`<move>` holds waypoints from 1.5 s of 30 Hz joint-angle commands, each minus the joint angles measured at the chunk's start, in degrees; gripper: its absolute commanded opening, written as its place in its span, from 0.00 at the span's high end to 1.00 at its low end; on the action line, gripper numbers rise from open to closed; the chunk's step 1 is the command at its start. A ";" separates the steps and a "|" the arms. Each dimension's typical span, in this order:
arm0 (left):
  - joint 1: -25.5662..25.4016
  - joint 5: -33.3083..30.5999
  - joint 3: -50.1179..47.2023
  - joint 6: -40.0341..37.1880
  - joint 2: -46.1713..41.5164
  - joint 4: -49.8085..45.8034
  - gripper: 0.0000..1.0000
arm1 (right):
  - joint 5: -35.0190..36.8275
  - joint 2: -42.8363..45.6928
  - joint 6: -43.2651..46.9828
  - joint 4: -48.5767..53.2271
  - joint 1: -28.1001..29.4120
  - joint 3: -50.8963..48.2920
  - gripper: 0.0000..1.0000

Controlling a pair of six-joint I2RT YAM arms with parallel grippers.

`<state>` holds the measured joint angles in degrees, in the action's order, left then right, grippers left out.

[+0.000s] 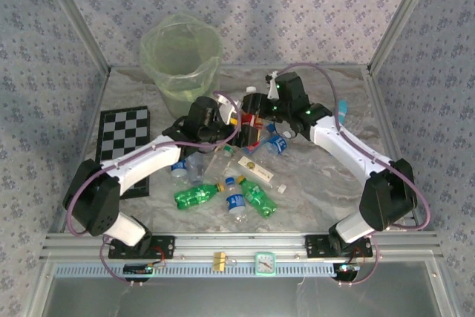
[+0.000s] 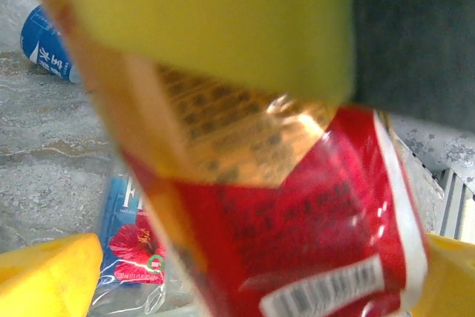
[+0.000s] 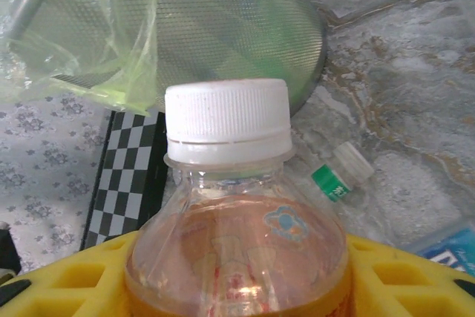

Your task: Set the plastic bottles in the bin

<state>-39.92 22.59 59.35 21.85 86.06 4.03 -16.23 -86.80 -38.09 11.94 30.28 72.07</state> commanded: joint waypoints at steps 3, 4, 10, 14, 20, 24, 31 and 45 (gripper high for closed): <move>-0.49 -0.72 2.25 -0.88 0.25 0.51 0.00 | 1.67 1.52 -5.16 -6.27 1.84 -3.12 0.51; -0.51 -1.27 2.16 -0.68 0.20 0.66 0.01 | 1.56 1.55 -5.91 -7.15 1.97 -3.25 0.51; -0.51 -2.72 1.73 0.20 0.58 1.32 0.20 | 1.00 1.72 -8.12 -10.08 2.46 -5.96 0.51; -0.51 -3.92 1.25 0.75 0.58 1.55 0.35 | 0.94 2.03 -8.35 -10.41 2.60 -6.55 0.51; -0.43 -4.90 0.84 0.75 0.34 1.56 0.48 | 0.68 2.66 -9.07 -11.64 2.59 -7.54 0.49; -0.50 -5.01 0.72 0.92 0.51 1.59 0.49 | 0.07 3.18 -9.54 -12.34 2.35 -7.57 0.41; -0.45 -6.96 -0.08 1.09 0.60 1.00 0.49 | -1.65 4.41 -11.09 -14.05 0.72 -8.94 0.25; 2.17 -9.37 2.62 -0.49 -1.38 -3.19 0.50 | -0.26 10.78 -10.85 -13.44 -5.91 -14.88 0.15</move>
<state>-38.92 13.93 59.46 23.24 86.17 2.59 -17.43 -78.41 -49.56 -1.91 25.50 58.50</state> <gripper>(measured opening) 0.556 0.840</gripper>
